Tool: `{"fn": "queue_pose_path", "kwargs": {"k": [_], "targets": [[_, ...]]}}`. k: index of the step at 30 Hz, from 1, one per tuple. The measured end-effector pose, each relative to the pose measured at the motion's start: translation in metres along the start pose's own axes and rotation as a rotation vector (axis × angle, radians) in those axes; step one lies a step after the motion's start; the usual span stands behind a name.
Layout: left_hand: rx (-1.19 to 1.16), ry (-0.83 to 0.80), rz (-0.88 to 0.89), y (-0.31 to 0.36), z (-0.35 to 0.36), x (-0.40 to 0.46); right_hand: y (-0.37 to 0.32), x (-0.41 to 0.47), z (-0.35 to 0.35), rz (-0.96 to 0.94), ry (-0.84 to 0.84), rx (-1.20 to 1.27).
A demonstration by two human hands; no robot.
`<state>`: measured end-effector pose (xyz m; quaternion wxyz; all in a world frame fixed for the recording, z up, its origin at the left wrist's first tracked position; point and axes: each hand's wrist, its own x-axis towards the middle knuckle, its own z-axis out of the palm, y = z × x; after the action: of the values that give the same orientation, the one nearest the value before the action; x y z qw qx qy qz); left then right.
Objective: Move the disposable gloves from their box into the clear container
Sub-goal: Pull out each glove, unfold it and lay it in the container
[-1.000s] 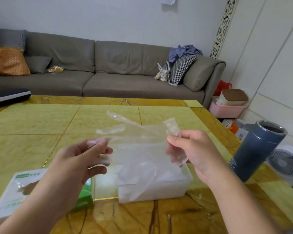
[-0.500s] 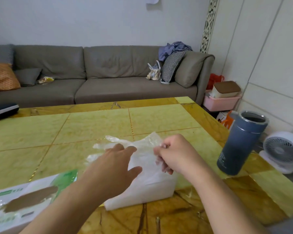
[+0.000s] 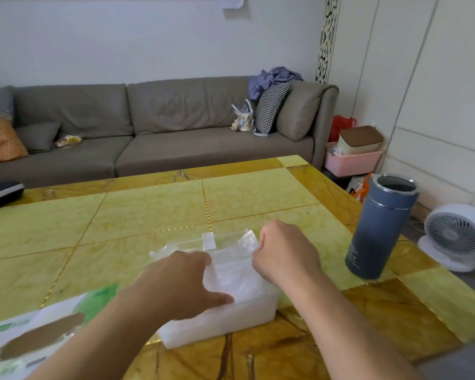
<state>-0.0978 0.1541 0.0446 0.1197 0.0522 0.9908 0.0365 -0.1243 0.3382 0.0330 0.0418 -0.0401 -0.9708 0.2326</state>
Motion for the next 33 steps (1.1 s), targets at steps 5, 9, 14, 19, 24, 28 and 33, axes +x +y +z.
{"fn": "queue_pose_path", "kwargs": {"k": [5,9,14,19,24,28,33], "targets": [[0.043,-0.02,-0.009,0.007,0.004,0.012,-0.009,-0.007,-0.005,-0.029,0.016,-0.098],[0.042,-0.012,0.014,0.008,0.014,0.02,-0.026,-0.018,-0.016,-0.34,0.002,-0.052],[-0.015,0.02,0.08,0.006,0.022,0.022,-0.031,-0.018,-0.006,-0.351,-0.321,-0.038],[-0.185,-0.023,0.076,0.0,0.017,0.013,-0.025,-0.006,0.006,-0.31,-0.452,-0.236],[-0.004,-0.041,0.009,0.0,-0.004,0.006,-0.035,0.001,0.006,-0.256,-0.6,-0.403],[0.134,-0.107,-0.076,0.007,-0.01,0.01,-0.042,0.007,0.009,-0.217,-0.682,-0.475],[0.347,-0.221,-0.069,0.018,-0.017,0.02,-0.045,0.005,0.008,-0.218,-0.681,-0.502]]}}
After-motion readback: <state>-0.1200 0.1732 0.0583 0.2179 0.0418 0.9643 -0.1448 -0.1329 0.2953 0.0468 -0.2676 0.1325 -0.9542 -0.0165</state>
